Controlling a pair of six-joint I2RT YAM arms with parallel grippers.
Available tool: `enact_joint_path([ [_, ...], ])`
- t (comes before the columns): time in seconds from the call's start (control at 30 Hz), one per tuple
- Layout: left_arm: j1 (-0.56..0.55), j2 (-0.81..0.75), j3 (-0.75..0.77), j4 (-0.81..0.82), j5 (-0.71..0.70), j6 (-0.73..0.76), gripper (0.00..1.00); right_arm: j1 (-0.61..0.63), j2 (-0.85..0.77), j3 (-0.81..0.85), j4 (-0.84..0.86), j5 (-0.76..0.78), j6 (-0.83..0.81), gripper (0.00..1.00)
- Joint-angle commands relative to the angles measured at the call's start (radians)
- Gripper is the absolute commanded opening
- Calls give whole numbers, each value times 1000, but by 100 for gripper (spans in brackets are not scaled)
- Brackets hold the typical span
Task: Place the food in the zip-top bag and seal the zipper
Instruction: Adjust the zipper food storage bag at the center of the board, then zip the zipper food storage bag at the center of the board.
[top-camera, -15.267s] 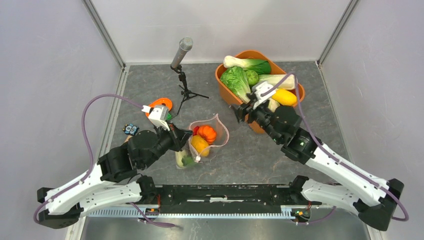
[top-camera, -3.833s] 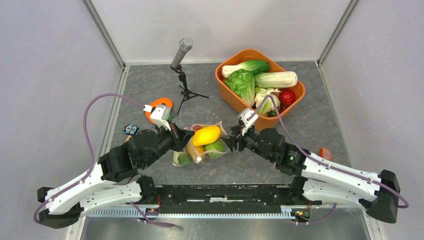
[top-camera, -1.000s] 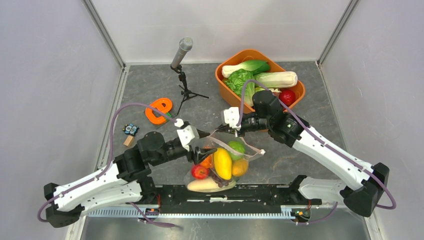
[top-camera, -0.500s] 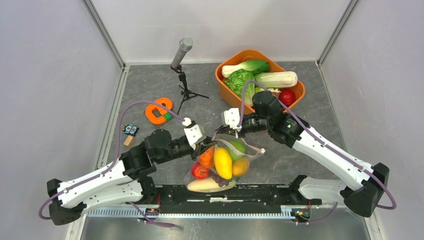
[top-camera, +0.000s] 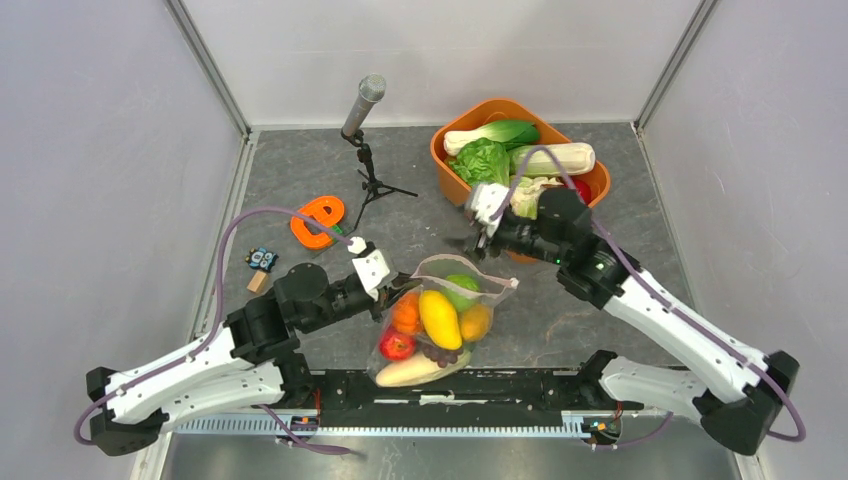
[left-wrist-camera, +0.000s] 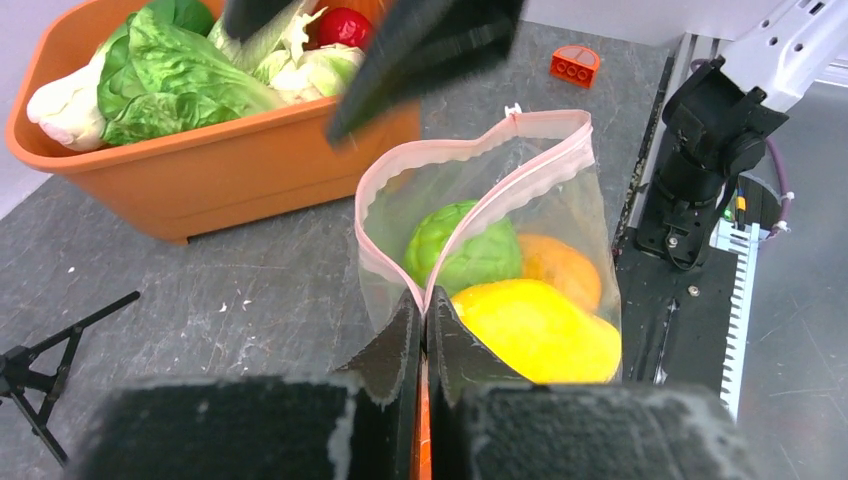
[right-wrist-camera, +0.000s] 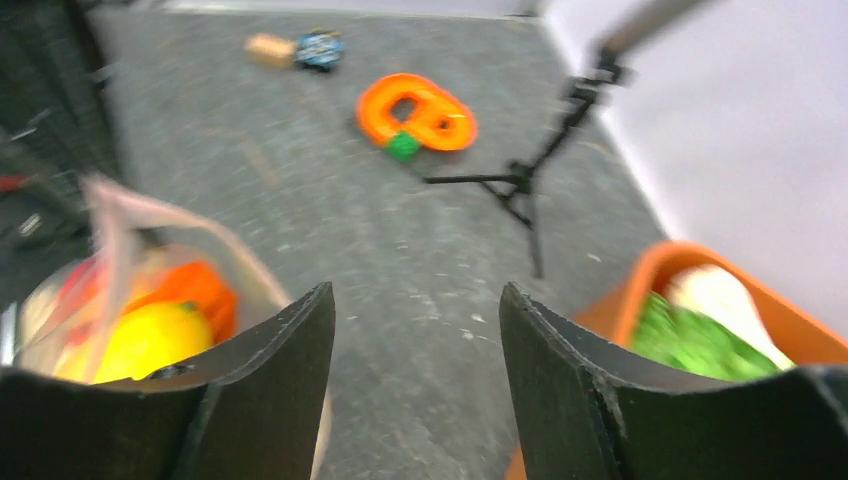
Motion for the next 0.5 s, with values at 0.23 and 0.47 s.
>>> enact_joint_path([
  [0.23,-2,-55,30,-11,0,35,2,-267,-304,-270,223,359,507,70],
  [0.47,-1,-49,35,-22,0,36,2,-541,-508,-616,516,34,789,74],
])
